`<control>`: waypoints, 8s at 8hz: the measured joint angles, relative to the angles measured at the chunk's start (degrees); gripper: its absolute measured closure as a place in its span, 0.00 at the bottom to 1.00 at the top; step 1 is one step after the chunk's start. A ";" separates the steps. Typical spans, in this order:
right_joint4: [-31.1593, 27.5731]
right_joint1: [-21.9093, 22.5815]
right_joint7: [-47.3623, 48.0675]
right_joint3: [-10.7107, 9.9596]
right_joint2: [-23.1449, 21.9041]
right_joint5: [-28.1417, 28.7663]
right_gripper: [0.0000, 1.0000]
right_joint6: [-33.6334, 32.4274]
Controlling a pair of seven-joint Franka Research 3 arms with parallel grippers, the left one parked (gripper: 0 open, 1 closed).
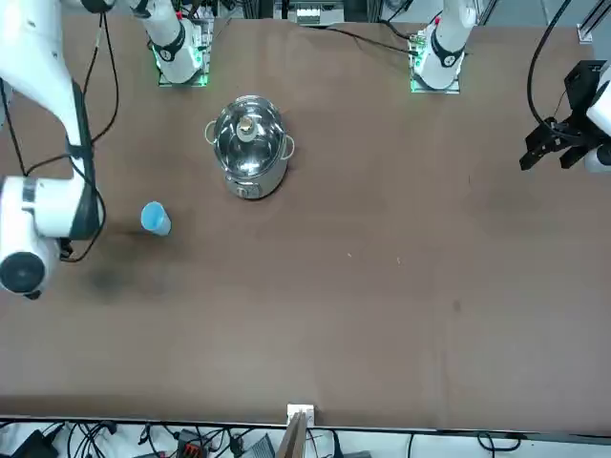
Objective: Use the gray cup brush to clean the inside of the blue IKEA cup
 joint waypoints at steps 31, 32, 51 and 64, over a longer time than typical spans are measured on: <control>-36.36 0.37 -16.55 10.28 -23.24 19.74 0.95 27.07; -36.16 0.37 -16.31 10.28 -22.84 19.56 0.95 27.94; -30.77 1.41 -9.01 10.02 -18.25 17.09 0.95 24.45; -29.27 1.87 -6.63 10.21 -18.20 16.04 0.95 16.11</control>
